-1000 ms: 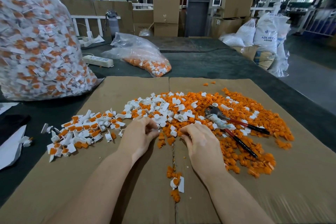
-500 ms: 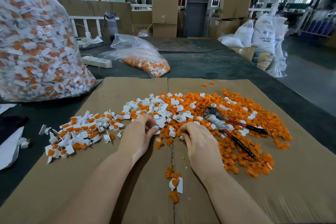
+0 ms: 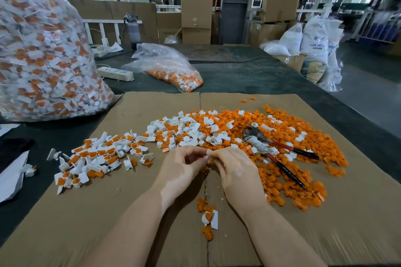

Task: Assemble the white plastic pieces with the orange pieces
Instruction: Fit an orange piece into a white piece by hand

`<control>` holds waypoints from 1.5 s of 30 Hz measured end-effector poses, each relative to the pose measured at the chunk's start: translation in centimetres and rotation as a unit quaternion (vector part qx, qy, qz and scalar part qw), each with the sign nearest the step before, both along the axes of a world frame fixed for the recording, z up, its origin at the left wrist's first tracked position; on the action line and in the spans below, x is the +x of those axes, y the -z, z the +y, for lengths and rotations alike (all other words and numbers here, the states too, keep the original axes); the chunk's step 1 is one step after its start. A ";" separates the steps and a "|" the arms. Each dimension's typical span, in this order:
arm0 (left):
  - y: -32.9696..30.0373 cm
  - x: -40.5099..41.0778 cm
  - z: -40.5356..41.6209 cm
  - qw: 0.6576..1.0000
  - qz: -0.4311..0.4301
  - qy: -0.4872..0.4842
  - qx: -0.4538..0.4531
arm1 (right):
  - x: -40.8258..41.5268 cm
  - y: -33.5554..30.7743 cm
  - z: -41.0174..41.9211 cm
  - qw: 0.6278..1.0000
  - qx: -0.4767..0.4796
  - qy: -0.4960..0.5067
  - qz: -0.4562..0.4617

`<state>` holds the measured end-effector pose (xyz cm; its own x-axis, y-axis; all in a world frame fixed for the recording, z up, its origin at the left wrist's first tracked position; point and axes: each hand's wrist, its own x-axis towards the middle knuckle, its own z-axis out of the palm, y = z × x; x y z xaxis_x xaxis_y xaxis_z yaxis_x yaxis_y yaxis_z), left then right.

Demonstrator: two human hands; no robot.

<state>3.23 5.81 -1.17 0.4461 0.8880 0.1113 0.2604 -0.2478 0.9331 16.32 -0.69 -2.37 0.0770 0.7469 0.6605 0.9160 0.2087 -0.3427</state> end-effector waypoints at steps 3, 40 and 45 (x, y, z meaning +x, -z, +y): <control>0.1 0.1 0.4 0.999 0.010 -0.030 0.007 | 0.0 0.0 0.0 1.000 0.001 0.020 0.009; -0.3 0.1 0.2 0.971 0.157 0.031 0.176 | 0.0 0.2 0.0 0.993 -0.045 0.105 0.006; 0.2 0.9 -0.2 0.940 0.238 0.072 0.233 | 0.2 0.4 0.1 0.994 -0.005 0.108 0.012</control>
<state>4.15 5.64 -1.32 0.6554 0.7191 0.2308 0.5535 -0.6653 0.5010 16.49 -0.63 -2.74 0.2524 0.7170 0.6498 0.9305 0.0045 -0.3663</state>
